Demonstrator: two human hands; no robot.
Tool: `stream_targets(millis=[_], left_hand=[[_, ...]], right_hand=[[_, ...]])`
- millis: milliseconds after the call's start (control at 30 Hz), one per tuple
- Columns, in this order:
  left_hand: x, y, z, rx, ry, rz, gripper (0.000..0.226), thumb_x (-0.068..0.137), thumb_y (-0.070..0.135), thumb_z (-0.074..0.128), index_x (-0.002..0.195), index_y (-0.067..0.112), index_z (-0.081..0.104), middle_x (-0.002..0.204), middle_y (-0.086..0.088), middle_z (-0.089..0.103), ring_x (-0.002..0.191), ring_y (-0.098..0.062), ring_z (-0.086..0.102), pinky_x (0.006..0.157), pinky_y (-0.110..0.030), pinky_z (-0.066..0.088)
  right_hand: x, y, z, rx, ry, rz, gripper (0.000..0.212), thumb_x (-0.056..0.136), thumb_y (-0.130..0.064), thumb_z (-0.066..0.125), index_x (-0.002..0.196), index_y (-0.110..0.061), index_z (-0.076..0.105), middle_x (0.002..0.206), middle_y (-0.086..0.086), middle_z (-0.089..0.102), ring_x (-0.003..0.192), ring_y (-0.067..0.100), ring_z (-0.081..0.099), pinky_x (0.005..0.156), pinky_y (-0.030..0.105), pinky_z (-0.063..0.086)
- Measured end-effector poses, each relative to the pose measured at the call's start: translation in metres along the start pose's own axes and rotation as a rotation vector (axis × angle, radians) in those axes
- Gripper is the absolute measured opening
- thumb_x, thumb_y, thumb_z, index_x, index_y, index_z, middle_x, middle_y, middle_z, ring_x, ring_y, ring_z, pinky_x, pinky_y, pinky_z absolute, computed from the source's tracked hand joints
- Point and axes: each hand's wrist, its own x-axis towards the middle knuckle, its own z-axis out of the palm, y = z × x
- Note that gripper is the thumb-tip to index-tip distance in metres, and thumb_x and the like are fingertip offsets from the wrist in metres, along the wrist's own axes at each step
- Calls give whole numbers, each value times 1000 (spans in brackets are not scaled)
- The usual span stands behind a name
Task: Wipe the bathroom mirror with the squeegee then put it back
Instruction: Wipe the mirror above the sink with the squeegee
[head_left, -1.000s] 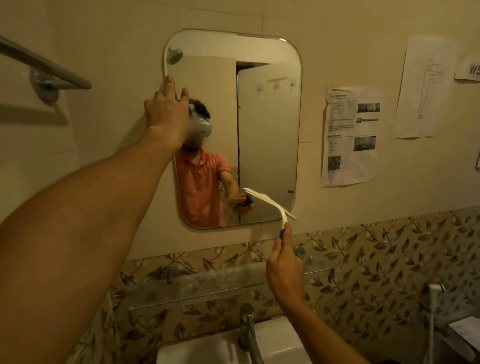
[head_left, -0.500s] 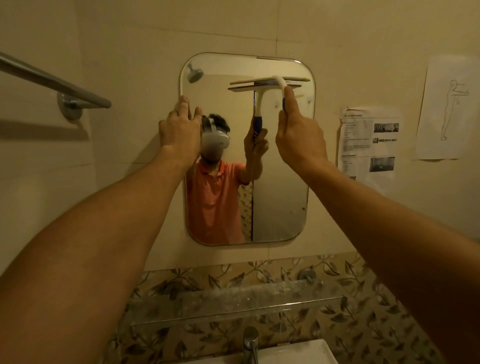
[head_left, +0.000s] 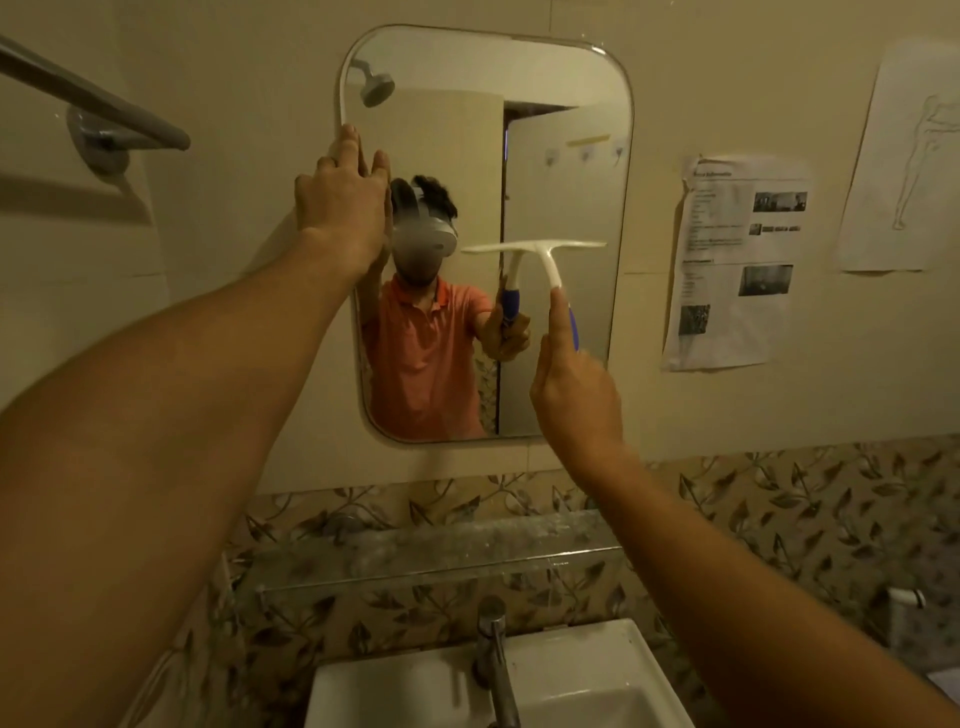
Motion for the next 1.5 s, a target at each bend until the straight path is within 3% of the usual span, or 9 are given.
stream_targets(millis=[167, 433, 667, 933, 1100, 1200, 1267, 1367, 1500], left_hand=[[0, 0, 1, 0, -4, 4, 90, 87, 20, 73, 159, 21, 19, 165, -17, 4, 134, -43, 37, 100, -52, 43], [3, -1, 5, 7, -8, 12, 91, 88, 27, 75, 159, 22, 18, 164, -17, 5, 132, -44, 37, 99, -53, 44], [5, -4, 6, 10, -11, 28, 89, 89, 30, 74, 159, 23, 20, 164, -18, 4, 132, -44, 38, 97, -54, 44], [3, -5, 4, 0, -6, 32, 91, 87, 32, 75, 159, 23, 20, 164, -17, 5, 130, -43, 40, 96, -53, 45], [2, -4, 1, -13, -4, 29, 91, 87, 32, 75, 159, 23, 20, 165, -15, 6, 131, -42, 40, 95, -51, 45], [2, -5, 3, -15, -1, 28, 90, 88, 32, 73, 159, 23, 19, 165, -15, 4, 134, -40, 38, 96, -50, 46], [3, -4, 4, -29, -1, 20, 90, 88, 31, 72, 159, 23, 18, 166, -14, 3, 137, -39, 35, 98, -50, 45], [5, -4, 5, -46, -7, 12, 88, 89, 26, 70, 160, 24, 17, 166, -14, 0, 140, -37, 31, 100, -49, 44], [6, -4, 10, -40, 22, 5, 86, 90, 28, 70, 159, 25, 19, 165, -13, 1, 139, -37, 33, 99, -48, 46]], right_hand=[[-58, 22, 22, 19, -45, 109, 80, 107, -22, 37, 152, -44, -25, 72, 7, 54, 56, 21, 54, 51, 41, 55], [-117, 39, 34, 86, -129, 321, 66, 109, -29, 31, 158, -40, -12, 65, 1, 53, 52, 15, 51, 47, 33, 46], [-140, 26, 44, 152, -164, 447, 66, 109, -32, 32, 151, -48, -16, 76, 6, 58, 57, 12, 51, 45, 21, 31], [-149, 17, 48, 259, -180, 542, 59, 109, -36, 29, 158, -46, -4, 73, 3, 58, 62, 17, 58, 51, 28, 43], [-136, 14, 30, 301, -191, 505, 56, 109, -36, 29, 158, -45, 5, 73, 2, 58, 60, 13, 55, 49, 26, 40], [-94, 13, 4, 334, -84, 400, 55, 109, -36, 31, 158, -47, 9, 71, 1, 58, 55, 12, 54, 49, 35, 53], [-42, 12, -20, 338, 35, 296, 56, 108, -37, 32, 157, -48, 8, 77, -1, 59, 59, 12, 59, 51, 34, 58], [49, 6, -64, 245, 150, 149, 56, 109, -36, 32, 159, -43, 7, 68, 1, 53, 52, 13, 51, 45, 31, 51], [136, -6, -111, 106, 180, 36, 55, 110, -35, 28, 161, -37, 7, 67, 3, 51, 51, 14, 47, 44, 28, 43]])
